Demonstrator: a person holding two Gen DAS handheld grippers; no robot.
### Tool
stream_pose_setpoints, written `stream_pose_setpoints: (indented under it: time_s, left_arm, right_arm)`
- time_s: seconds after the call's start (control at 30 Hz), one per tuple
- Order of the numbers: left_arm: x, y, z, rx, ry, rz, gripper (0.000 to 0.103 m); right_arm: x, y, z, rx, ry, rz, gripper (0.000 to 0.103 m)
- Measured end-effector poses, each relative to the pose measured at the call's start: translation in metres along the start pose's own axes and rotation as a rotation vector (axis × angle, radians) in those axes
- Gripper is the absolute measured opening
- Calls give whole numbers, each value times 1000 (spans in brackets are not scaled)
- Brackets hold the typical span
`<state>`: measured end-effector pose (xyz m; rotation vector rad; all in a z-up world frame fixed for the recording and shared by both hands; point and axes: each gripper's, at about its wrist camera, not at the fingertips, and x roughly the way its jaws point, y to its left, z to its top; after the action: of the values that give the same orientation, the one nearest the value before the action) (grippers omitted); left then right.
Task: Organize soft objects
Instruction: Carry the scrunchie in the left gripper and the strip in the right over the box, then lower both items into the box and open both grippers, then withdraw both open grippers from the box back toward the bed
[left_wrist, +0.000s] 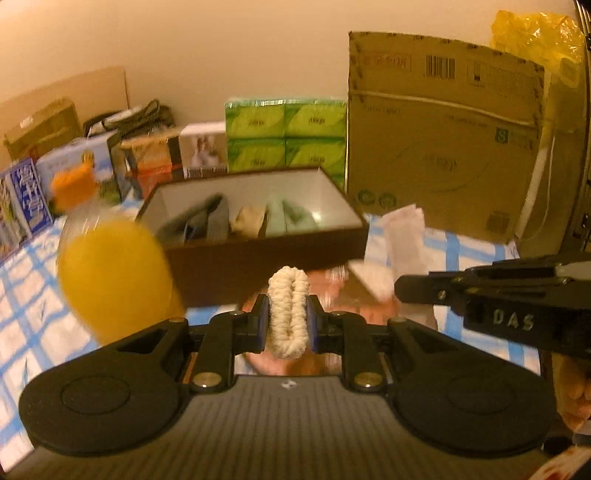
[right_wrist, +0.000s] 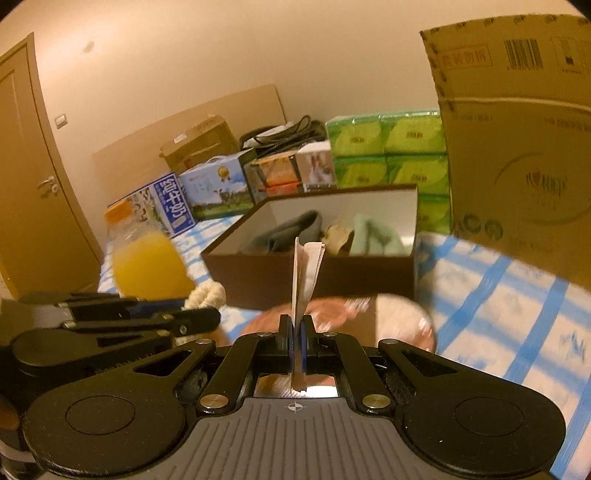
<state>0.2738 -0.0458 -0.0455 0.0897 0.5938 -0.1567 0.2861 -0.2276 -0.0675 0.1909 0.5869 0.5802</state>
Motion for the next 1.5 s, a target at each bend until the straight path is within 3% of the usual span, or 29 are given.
stream_pose_setpoints:
  time_s: [0.3, 0.53, 0.73, 0.97, 1.07, 1.13, 1.23, 1.5]
  left_arm:
    - [58, 3, 83, -55, -17, 80, 19]
    - [109, 11, 128, -121, 33, 141, 20]
    - [151, 19, 139, -177, 86, 180, 21]
    - [185, 34, 136, -264, 145, 197, 33]
    - [192, 41, 134, -305, 161, 185, 41]
    - [195, 44, 133, -313, 166, 187, 45]
    - [195, 46, 133, -311, 162, 193, 54]
    - [187, 43, 134, -301, 159, 180, 54]
  right_arm:
    - [45, -52, 69, -10, -14, 14, 4]
    - [92, -81, 107, 1, 10, 54, 4]
    - [134, -97, 113, -29, 81, 28, 4]
    - [165, -114, 117, 12, 111, 3, 6]
    - [171, -115, 123, 16, 121, 14, 21]
    - [170, -114, 125, 15, 113, 9, 48]
    - [167, -113, 127, 22, 89, 10, 51]
    - [156, -113, 123, 29, 100, 10, 51]
